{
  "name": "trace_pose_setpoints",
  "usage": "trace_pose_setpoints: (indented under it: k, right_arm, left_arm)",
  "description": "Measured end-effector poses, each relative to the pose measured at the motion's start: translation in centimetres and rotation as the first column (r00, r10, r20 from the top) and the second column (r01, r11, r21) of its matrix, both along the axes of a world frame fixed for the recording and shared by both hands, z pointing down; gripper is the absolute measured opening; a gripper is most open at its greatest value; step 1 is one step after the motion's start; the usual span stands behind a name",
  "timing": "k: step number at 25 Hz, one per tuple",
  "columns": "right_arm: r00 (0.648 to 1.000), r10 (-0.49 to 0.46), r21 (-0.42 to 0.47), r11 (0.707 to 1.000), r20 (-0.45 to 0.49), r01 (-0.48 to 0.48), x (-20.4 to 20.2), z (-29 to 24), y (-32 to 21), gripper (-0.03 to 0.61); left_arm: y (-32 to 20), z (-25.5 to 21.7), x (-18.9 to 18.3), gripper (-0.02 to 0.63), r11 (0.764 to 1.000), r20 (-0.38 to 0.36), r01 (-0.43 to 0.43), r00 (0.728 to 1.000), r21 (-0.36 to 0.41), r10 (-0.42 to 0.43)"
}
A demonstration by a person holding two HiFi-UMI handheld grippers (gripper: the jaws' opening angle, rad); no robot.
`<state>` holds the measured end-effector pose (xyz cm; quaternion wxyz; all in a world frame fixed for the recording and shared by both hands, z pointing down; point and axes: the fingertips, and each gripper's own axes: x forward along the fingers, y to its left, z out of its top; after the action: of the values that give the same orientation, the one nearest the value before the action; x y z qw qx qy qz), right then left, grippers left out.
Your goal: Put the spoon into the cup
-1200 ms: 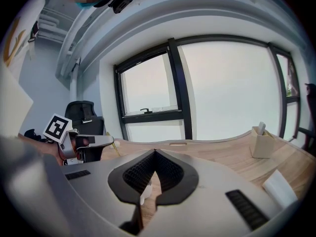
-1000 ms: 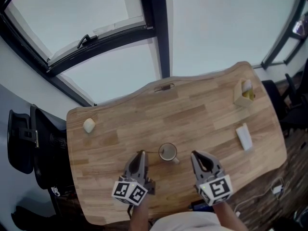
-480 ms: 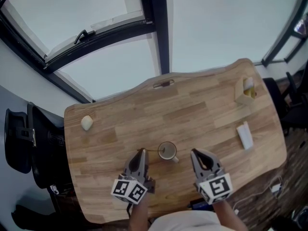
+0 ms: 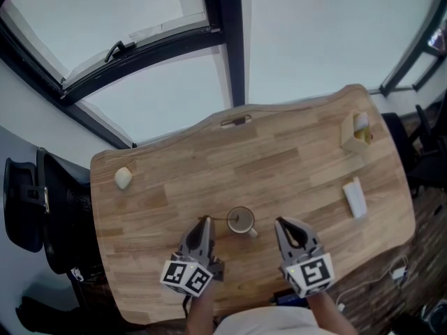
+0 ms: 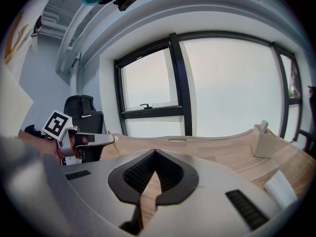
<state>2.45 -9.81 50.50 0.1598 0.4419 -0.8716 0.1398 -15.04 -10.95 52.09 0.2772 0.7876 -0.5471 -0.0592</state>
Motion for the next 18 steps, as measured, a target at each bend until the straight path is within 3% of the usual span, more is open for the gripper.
trace_pose_setpoints:
  k: [18]
  right_arm:
    - [1.0, -0.015, -0.006, 1.0, -0.027, 0.015, 0.2, 1.0, -0.3, -0.003]
  left_arm:
    - [-0.2, 1.2, 1.1, 0.002, 0.999, 0.026, -0.026, 0.999, -0.023, 0.027]
